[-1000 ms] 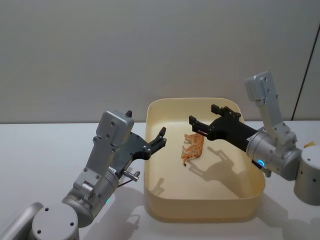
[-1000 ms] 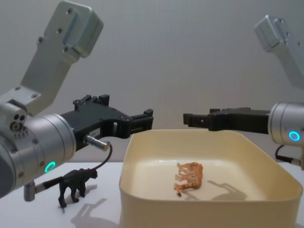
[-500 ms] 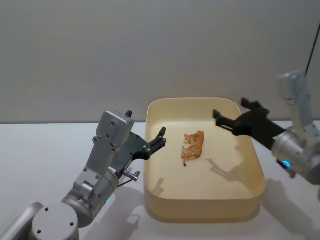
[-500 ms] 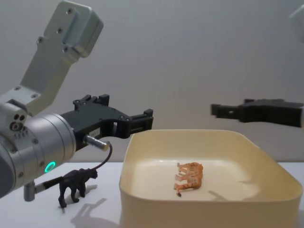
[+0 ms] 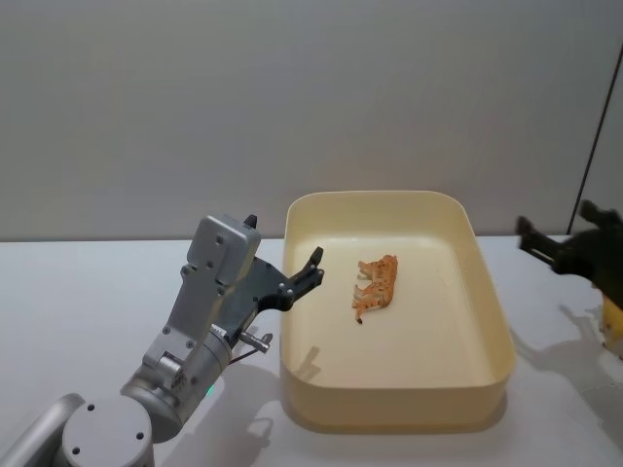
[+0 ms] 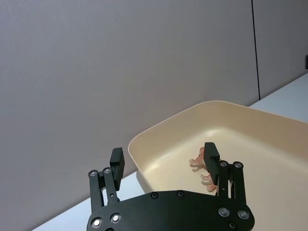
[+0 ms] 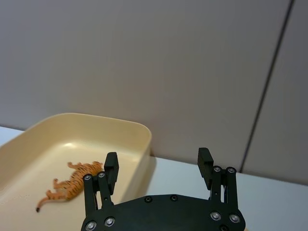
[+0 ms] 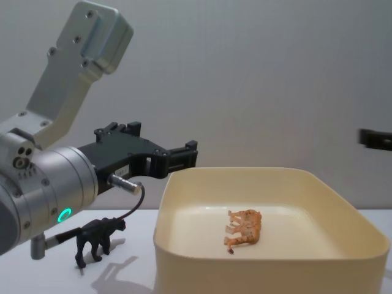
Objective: Pick up the toy alternately with two hands and place it into the central storage box.
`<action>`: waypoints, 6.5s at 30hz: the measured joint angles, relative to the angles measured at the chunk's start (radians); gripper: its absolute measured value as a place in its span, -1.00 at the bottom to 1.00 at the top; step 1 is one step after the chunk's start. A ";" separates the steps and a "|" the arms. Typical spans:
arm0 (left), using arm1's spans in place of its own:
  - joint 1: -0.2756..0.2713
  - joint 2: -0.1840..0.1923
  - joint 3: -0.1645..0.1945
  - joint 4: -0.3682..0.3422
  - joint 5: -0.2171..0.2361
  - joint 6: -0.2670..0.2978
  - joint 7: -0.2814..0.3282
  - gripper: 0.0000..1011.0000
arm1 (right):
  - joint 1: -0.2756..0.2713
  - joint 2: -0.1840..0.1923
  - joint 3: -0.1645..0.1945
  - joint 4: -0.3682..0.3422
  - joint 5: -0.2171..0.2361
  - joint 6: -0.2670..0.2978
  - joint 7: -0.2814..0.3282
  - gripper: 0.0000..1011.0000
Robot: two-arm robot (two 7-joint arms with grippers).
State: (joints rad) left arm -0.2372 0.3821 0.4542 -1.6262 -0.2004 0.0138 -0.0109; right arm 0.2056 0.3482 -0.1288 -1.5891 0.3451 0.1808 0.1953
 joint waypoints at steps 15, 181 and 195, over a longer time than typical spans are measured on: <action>0.000 0.000 0.000 0.000 0.000 0.000 0.000 0.98 | -0.173 0.100 0.092 -0.096 0.062 0.050 -0.109 0.98; 0.125 0.122 -0.058 -0.118 -0.180 0.088 0.107 0.98 | 0.063 0.018 0.044 0.056 0.043 -0.042 0.127 0.98; 0.112 0.177 -0.105 -0.031 -0.246 0.088 -0.067 0.98 | 0.053 0.026 0.051 0.043 0.046 -0.043 0.121 0.98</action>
State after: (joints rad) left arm -0.1250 0.5587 0.3489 -1.6568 -0.4463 0.1015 -0.0783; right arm 0.2586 0.3740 -0.0780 -1.5460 0.3906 0.1382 0.3160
